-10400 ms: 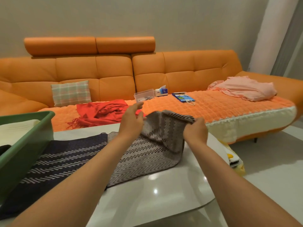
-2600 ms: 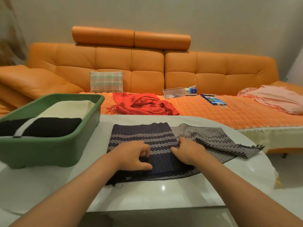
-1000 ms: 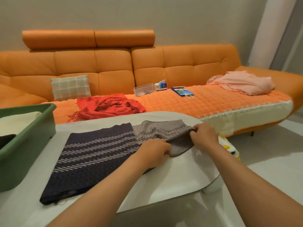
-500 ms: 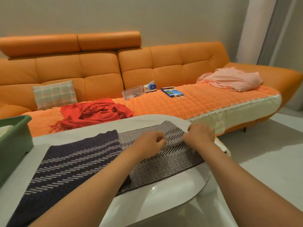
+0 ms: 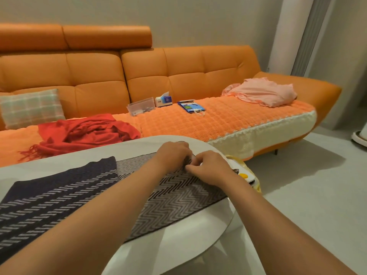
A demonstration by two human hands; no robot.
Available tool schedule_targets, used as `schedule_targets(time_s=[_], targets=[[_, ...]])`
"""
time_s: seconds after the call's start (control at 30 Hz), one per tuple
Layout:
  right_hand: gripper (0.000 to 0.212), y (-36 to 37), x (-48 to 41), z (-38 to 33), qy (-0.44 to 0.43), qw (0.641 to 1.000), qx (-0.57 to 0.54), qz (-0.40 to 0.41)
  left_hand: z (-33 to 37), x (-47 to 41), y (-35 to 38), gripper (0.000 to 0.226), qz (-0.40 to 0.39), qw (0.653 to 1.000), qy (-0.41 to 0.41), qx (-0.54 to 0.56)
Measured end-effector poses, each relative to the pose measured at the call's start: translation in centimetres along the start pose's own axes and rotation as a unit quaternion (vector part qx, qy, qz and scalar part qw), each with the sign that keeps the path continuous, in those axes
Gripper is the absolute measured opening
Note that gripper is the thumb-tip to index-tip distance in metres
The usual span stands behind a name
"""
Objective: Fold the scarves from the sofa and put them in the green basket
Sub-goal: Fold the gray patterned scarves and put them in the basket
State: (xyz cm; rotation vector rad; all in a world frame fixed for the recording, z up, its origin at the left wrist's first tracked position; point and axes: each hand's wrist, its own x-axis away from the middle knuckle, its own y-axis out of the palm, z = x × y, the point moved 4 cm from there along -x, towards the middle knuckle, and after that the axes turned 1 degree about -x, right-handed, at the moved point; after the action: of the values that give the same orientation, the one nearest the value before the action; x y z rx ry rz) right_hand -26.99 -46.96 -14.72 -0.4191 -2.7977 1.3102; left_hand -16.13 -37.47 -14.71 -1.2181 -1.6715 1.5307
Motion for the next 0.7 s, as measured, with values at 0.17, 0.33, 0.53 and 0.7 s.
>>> schedule_targets(time_s=[0.17,0.33,0.53,0.7], targets=[[0.027,-1.0,-0.1,0.5,0.017,0.999,-0.03,0.009,-3.4,3.7,-0.9,0.021,0.097,0.993,-0.049,0.048],[0.04,0.6,0.9,-0.1,0.039,0.992,0.04,-0.117,-5.1,7.5,-0.6,0.029,-0.098,0.986,-0.138,0.016],[0.047,0.9,1.7,-1.7,0.019,0.993,0.116,-0.02,-3.2,5.6,-1.5,0.045,-0.035,0.979,-0.159,0.119],[0.055,0.4,2.0,-1.5,0.035,0.982,0.183,-0.037,-0.2,3.3,-0.9,0.053,-0.151,0.988,-0.012,0.008]])
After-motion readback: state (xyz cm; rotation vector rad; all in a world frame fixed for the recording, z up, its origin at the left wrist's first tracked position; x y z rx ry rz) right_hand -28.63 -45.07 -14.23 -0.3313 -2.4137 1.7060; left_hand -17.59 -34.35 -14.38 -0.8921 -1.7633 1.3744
